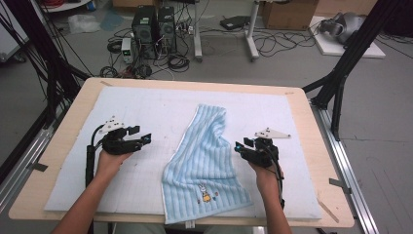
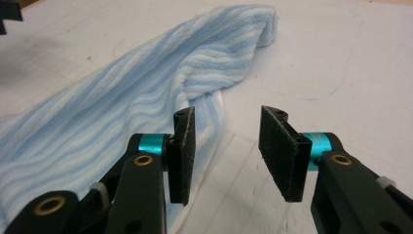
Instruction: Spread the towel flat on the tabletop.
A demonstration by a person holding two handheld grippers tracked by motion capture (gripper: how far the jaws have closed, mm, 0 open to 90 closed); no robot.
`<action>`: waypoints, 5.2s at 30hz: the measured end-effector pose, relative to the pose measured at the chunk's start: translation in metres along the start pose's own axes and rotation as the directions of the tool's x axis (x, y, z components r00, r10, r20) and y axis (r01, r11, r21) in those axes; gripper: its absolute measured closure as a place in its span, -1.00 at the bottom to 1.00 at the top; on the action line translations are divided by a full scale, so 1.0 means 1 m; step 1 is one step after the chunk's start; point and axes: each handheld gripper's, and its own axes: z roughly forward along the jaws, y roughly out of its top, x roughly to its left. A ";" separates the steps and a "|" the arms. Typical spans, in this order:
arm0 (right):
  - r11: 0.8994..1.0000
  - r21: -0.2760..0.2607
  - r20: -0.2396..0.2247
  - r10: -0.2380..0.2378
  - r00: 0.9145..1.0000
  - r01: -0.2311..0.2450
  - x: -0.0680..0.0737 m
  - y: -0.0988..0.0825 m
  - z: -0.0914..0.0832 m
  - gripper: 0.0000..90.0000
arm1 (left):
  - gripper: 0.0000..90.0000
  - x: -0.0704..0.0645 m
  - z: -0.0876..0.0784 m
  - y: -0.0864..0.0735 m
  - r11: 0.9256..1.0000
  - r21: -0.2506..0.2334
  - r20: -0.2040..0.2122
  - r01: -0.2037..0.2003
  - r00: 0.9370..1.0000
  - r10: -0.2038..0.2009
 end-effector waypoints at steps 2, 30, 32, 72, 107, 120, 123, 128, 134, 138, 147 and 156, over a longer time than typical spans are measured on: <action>1.000 0.024 -0.001 -0.009 1.000 0.009 0.002 0.005 0.013 0.31 | -0.24 -0.002 0.003 0.000 1.000 0.002 0.003 0.000 1.000 0.000; 0.996 0.081 0.124 -0.048 0.991 0.039 -0.002 -0.019 -0.007 0.45 | -0.16 -0.031 0.056 0.028 0.999 0.048 0.067 -0.020 0.998 0.017; 0.998 0.048 0.127 -0.035 0.991 0.029 -0.004 -0.018 -0.012 0.41 | -0.14 -0.035 0.068 0.029 0.998 0.052 0.071 -0.022 0.997 0.018; 1.000 -0.020 0.083 0.001 0.997 0.001 -0.006 -0.012 -0.010 0.37 | 0.91 -0.045 0.062 0.003 0.951 0.275 0.084 -0.143 0.989 0.125; 0.981 0.161 -0.040 -0.104 0.994 0.109 0.009 0.007 0.025 0.61 | 0.65 -0.046 0.092 0.006 0.959 0.256 0.008 -0.120 0.993 0.122; 0.986 0.167 0.105 -0.027 0.994 0.009 -0.008 0.043 0.104 0.26 | 0.94 -0.040 0.072 0.008 0.951 0.282 0.021 -0.128 0.992 0.128; 0.977 0.207 0.108 -0.072 0.992 0.048 0.002 0.039 0.119 0.15 | 0.94 -0.037 0.068 0.008 0.955 0.270 0.019 -0.121 0.993 0.120; 0.950 0.235 0.021 -0.215 0.976 0.204 0.021 0.038 0.117 0.78 | 0.94 -0.035 0.062 0.008 0.964 0.244 0.003 -0.108 0.994 0.110; 0.951 0.244 0.006 -0.199 0.980 0.192 0.022 0.037 0.112 1.00 | 0.94 -0.033 0.058 0.006 0.967 0.232 0.006 -0.106 0.994 0.107; 0.977 0.196 0.032 -0.094 0.995 0.086 0.005 0.037 0.103 1.00 | 0.94 -0.033 0.055 0.006 0.968 0.227 0.011 -0.105 0.994 0.105; 0.985 0.168 -0.027 -0.043 0.999 0.046 0.013 0.044 0.120 0.26 | 0.94 -0.031 0.052 0.007 0.974 0.205 0.017 -0.097 0.995 0.096; 0.958 0.220 -0.095 -0.167 0.981 0.184 0.035 0.044 0.130 0.40 | 0.94 -0.030 0.052 0.006 0.977 0.195 0.013 -0.086 0.996 0.085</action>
